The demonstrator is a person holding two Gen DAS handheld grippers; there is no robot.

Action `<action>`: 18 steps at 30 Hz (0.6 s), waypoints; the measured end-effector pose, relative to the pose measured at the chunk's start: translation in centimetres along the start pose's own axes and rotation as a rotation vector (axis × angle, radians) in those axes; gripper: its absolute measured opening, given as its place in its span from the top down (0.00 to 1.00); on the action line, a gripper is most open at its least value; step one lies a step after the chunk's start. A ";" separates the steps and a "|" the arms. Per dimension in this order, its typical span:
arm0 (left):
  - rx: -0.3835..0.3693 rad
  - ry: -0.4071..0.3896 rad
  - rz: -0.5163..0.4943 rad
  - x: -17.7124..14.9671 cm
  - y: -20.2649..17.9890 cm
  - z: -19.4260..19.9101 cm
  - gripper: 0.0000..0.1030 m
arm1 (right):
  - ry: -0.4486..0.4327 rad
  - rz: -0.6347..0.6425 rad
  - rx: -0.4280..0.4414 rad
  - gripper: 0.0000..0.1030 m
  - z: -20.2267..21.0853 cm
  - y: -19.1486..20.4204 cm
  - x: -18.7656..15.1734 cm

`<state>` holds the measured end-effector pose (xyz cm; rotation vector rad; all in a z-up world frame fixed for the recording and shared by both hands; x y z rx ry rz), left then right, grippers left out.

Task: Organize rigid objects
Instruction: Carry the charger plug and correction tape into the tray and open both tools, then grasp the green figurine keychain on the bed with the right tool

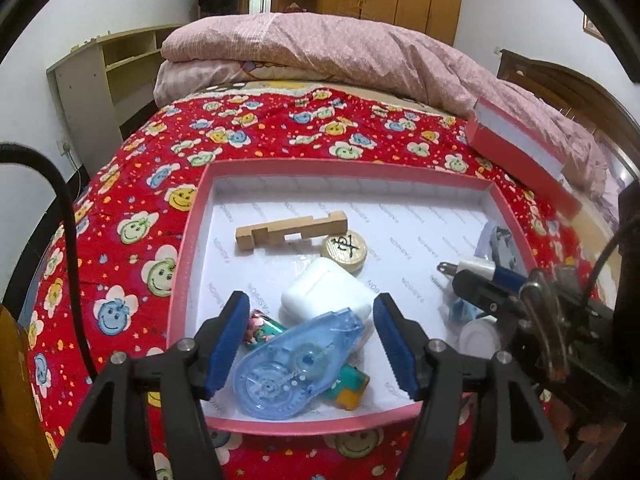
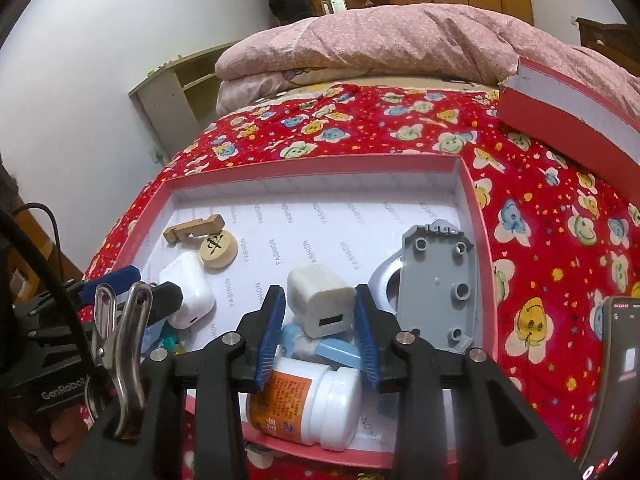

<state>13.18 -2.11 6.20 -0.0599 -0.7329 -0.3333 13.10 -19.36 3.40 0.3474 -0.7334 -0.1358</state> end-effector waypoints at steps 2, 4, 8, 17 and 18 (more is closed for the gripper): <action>0.002 -0.007 -0.003 0.0 0.0 0.4 0.34 | -0.008 0.008 0.007 0.60 0.4 0.2 0.1; 0.004 -0.011 -0.005 0.0 -0.1 0.8 0.34 | -0.016 0.014 0.017 0.59 0.8 0.3 0.1; -0.001 -0.019 0.000 -0.3 -0.1 1.6 0.34 | -0.029 0.026 0.021 0.58 1.8 0.7 0.1; -0.007 -0.023 0.017 -1.5 -0.2 2.9 0.34 | -0.032 0.033 0.030 0.58 3.5 0.7 -0.6; -0.009 -0.024 0.019 -1.6 -0.2 3.1 0.34 | -0.033 0.034 0.032 0.58 3.8 0.6 -0.7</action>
Point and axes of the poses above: each gripper's, at about its wrist camera, not at the fingertips, and z roughly against the way its jaws point, y to its left, x to its top, the point moved 1 cm from there along -z, roughly the way its jaws point, and after that the axes turned 11 degrees about -z, right-handed, at the moved point
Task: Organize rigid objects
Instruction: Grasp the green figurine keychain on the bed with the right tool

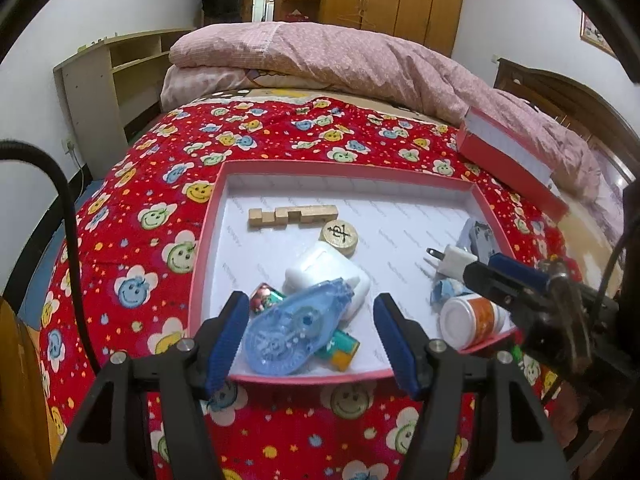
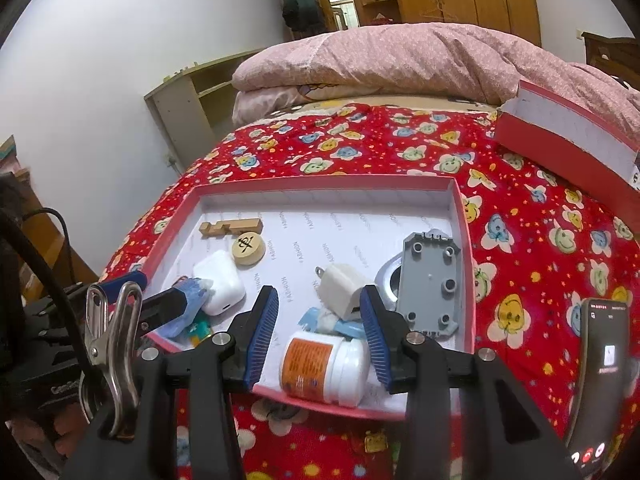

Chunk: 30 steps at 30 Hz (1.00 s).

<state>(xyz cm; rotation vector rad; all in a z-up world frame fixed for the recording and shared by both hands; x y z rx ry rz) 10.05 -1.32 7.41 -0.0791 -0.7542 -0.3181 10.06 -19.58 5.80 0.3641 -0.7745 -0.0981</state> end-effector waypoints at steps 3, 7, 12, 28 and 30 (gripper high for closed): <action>-0.003 -0.002 0.003 -0.4 -0.2 0.5 0.34 | 0.001 0.001 0.007 0.58 0.8 -0.1 -0.3; -0.009 -0.002 -0.001 -1.0 -0.6 1.1 0.34 | 0.003 0.007 0.013 0.57 2.1 -0.5 -0.9; -0.019 -0.002 -0.013 -1.7 -1.4 1.8 0.34 | 0.005 0.039 0.007 0.58 4.0 -0.8 -2.3; -0.038 0.035 -0.059 -3.6 -4.4 2.4 0.34 | 0.070 0.100 -0.045 0.58 5.6 -3.4 -6.6; -0.036 0.042 -0.060 -3.8 -4.7 2.3 0.34 | 0.071 0.092 -0.047 0.58 5.5 -3.9 -6.7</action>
Point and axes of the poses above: each gripper's, at about its wrist camera, not at the fingertips, and z roughly against the way its jaws point, y to its left, x to its top, the point moved 1 cm from there along -z, roughly the way its jaws point, and after that the axes turned 11 degrees about -z, right-handed, at the moved point
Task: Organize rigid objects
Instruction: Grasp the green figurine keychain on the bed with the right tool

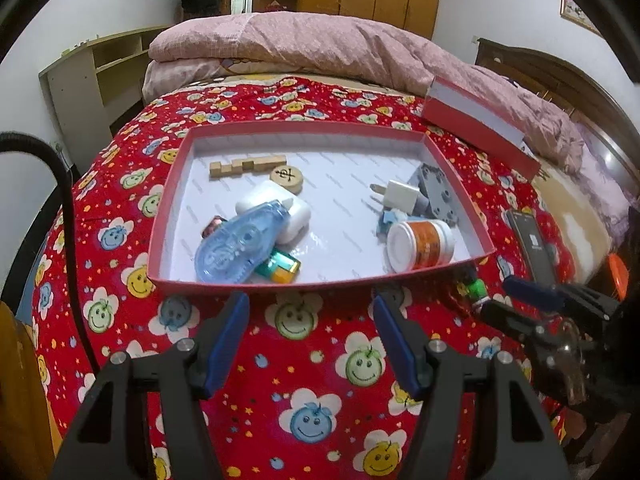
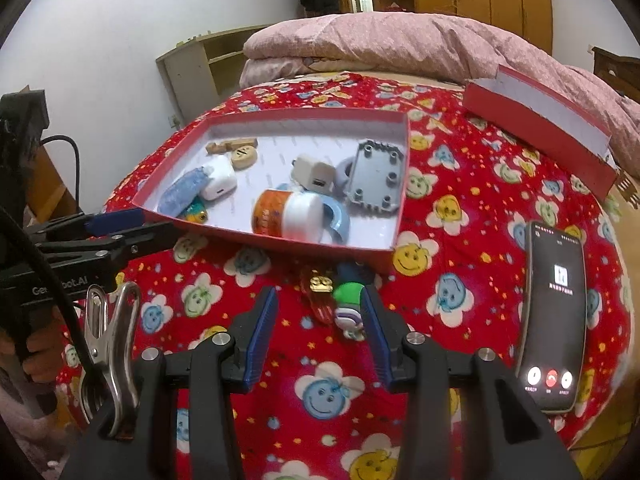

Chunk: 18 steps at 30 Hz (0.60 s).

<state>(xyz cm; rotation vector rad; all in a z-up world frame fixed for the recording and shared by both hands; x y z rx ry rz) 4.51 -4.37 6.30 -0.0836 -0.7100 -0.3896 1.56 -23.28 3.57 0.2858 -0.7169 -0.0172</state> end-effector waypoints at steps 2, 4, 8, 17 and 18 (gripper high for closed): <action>0.002 0.006 -0.002 -0.2 -0.3 -0.1 0.34 | 0.001 -0.017 -0.004 0.58 -0.3 -0.6 0.0; 0.004 0.014 -0.006 -0.3 -0.6 -0.3 0.34 | 0.004 -0.036 -0.011 0.58 -0.6 -1.1 0.1; 0.010 0.026 -0.017 -0.6 -1.3 -0.6 0.34 | 0.031 -0.074 -0.022 0.60 -1.9 -2.2 0.3; 0.015 0.051 -0.033 -1.2 -1.9 -1.3 0.34 | 0.042 -0.075 -0.027 0.77 -3.5 -1.9 0.2; 0.014 0.052 -0.032 -1.3 -1.8 -1.3 0.34 | 0.039 -0.071 -0.028 0.77 -3.4 -1.8 0.1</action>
Point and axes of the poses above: each gripper's, at about its wrist camera, not at the fingertips, and z roughly against the way its jaws point, y to its left, x to its top, the point moved 1 cm from there along -z, roughly the way its jaws point, and after that the axes turned 11 degrees about -z, right-handed, at the moved point
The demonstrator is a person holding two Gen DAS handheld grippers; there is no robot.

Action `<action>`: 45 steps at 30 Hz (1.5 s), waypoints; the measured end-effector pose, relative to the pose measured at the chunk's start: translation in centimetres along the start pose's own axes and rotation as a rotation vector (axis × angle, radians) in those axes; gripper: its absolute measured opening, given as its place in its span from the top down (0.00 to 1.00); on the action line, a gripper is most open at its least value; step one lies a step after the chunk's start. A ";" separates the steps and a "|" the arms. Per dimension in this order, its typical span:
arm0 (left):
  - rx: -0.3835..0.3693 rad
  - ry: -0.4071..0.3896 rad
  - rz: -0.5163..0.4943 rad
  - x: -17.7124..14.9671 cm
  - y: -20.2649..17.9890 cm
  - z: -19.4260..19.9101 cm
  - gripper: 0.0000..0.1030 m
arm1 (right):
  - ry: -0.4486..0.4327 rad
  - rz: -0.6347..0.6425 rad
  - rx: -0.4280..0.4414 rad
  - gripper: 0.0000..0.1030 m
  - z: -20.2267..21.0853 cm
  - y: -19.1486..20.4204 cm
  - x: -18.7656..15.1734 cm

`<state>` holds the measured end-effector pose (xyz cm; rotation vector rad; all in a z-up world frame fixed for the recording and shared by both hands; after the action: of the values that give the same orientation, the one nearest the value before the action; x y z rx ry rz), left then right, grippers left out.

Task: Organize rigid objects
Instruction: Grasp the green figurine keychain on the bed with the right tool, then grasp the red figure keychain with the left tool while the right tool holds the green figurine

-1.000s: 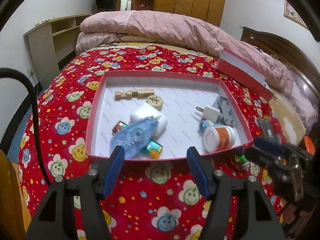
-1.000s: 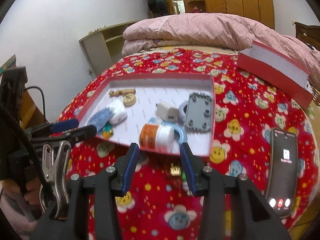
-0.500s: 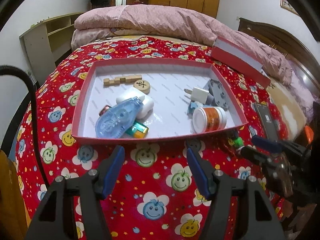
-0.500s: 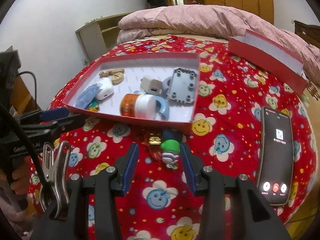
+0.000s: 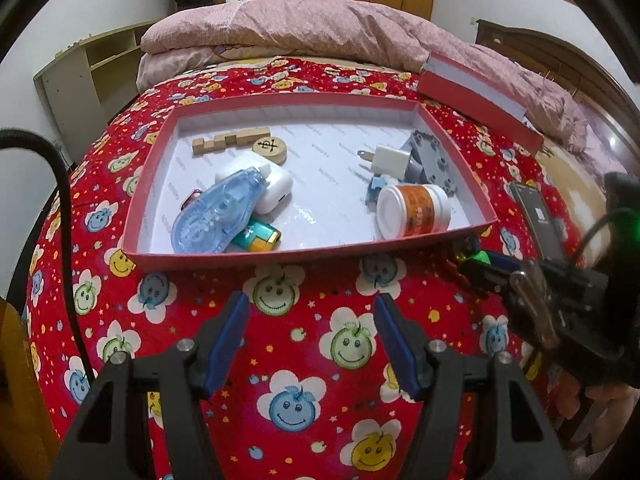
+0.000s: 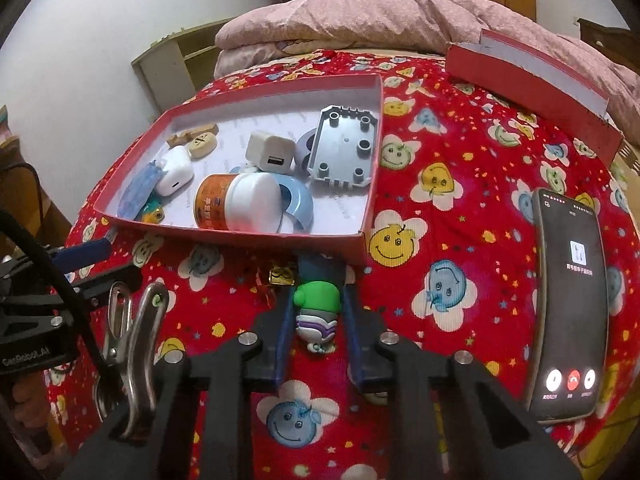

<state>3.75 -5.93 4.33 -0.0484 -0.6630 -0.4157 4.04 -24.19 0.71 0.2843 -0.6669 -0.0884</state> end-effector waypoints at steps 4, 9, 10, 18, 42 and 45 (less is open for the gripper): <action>-0.004 0.008 0.009 -0.3 0.3 -0.2 0.34 | 0.014 0.028 0.046 0.77 0.0 1.1 -0.5; 0.002 0.018 0.014 -0.9 0.7 -0.3 0.34 | 0.024 0.100 0.118 0.77 -0.1 3.7 -1.5; 0.002 0.019 0.016 -0.9 0.8 -0.3 0.34 | 0.018 0.110 0.125 0.77 0.1 4.1 -1.6; -0.018 0.025 0.011 -0.7 0.3 -0.5 0.34 | -0.006 0.110 0.088 0.77 2.2 3.1 -1.7; -0.029 0.015 -0.143 1.6 -6.9 -4.0 0.65 | 0.017 0.022 0.041 0.77 2.6 -2.1 -3.4; -0.047 0.010 -0.154 1.5 -7.3 -4.0 0.80 | 0.013 0.021 0.041 0.77 2.5 -2.1 -3.5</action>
<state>4.35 -13.86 1.47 -0.0401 -0.6488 -0.5798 -0.25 -26.20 -0.09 0.3173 -0.6592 -0.0523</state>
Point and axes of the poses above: each gripper's, at about its wrist camera, not at the fingertips, and z roughly against the way its jaws point, y to its left, x to its top, the point moved 1 cm from there along -z, roughly the way its jaws point, and after that the axes turned 11 degrees about -z, right-handed, at the moved point
